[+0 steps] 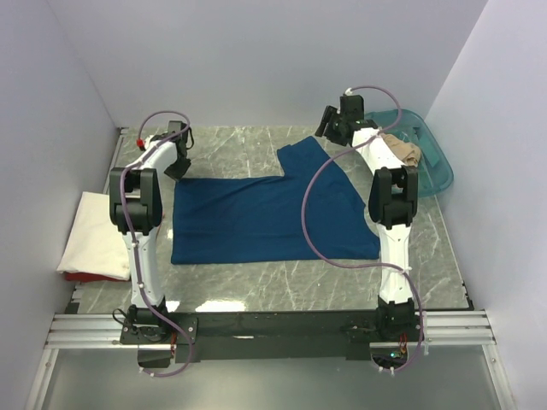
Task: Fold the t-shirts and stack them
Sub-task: Fold the tshirt
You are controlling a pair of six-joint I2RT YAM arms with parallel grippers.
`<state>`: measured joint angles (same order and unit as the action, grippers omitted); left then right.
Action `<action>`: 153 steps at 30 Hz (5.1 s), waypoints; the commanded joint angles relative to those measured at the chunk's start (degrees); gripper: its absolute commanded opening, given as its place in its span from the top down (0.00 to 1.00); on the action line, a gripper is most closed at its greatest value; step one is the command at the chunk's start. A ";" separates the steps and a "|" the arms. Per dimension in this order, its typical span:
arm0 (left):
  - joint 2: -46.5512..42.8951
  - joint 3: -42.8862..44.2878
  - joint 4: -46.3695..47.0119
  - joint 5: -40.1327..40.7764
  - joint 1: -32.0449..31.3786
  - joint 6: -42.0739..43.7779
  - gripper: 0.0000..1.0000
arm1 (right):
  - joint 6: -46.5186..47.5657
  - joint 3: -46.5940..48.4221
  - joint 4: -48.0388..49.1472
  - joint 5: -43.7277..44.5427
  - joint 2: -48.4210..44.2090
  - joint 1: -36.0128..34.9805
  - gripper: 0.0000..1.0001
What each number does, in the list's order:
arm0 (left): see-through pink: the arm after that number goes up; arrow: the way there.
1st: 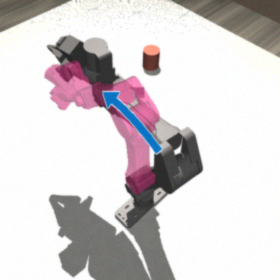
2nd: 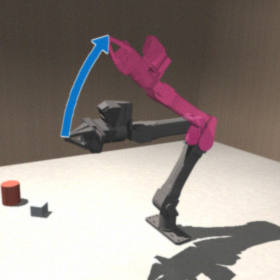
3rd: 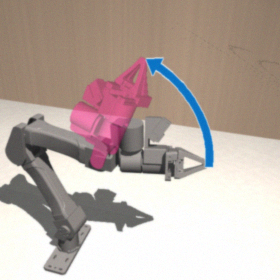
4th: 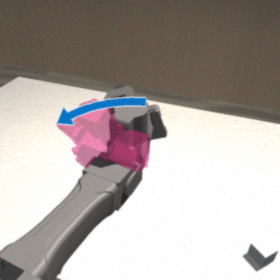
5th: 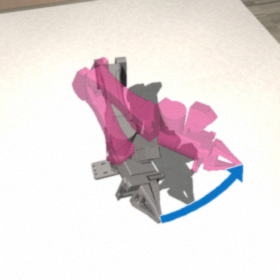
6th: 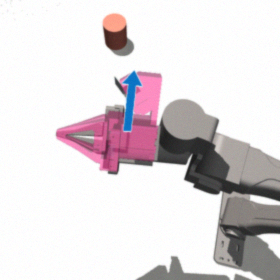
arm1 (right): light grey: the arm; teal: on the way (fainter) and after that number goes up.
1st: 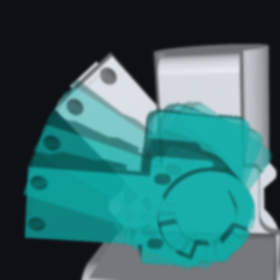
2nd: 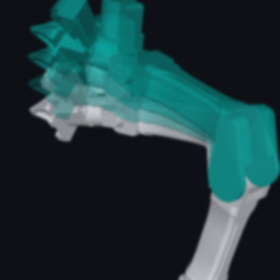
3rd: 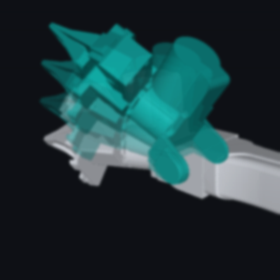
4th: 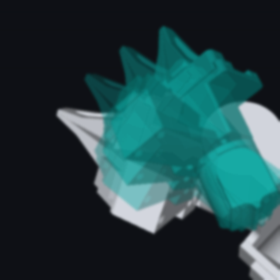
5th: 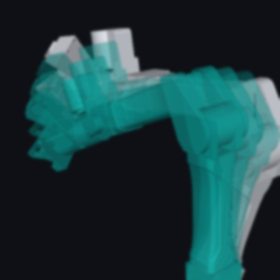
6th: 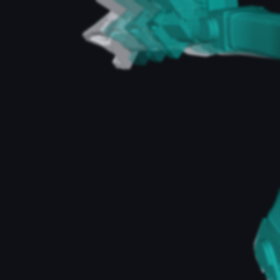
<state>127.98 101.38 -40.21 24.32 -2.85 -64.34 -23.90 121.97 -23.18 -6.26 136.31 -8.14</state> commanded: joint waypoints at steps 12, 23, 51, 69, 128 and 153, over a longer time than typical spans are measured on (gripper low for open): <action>2.44 4.78 -4.17 4.16 -0.57 1.58 0.72 | -5.62 6.35 4.54 -8.15 6.60 1.99 0.30; 4.56 5.05 -3.74 3.55 -0.93 2.99 0.97 | -14.94 10.13 6.21 -7.18 11.87 3.40 0.32; 3.68 4.09 -0.84 0.47 -0.93 4.75 0.99 | -20.66 8.28 9.73 -11.84 13.64 1.55 0.87; 1.92 7.25 -0.93 -0.15 -0.93 6.68 0.99 | -20.49 -0.15 18.61 -15.09 3.44 6.47 1.00; 2.72 12.17 -5.23 0.74 -2.25 3.86 0.99 | -16.88 -17.99 22.56 -17.73 -10.45 9.28 1.00; -9.68 -1.97 0.48 -1.55 -1.10 4.48 0.99 | -13.37 -36.01 21.69 -12.73 -26.70 9.46 1.00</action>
<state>123.13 100.86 -41.76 23.38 -4.23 -60.60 -39.11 86.85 -2.17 -21.30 115.55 1.15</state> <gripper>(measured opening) 0.015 0.007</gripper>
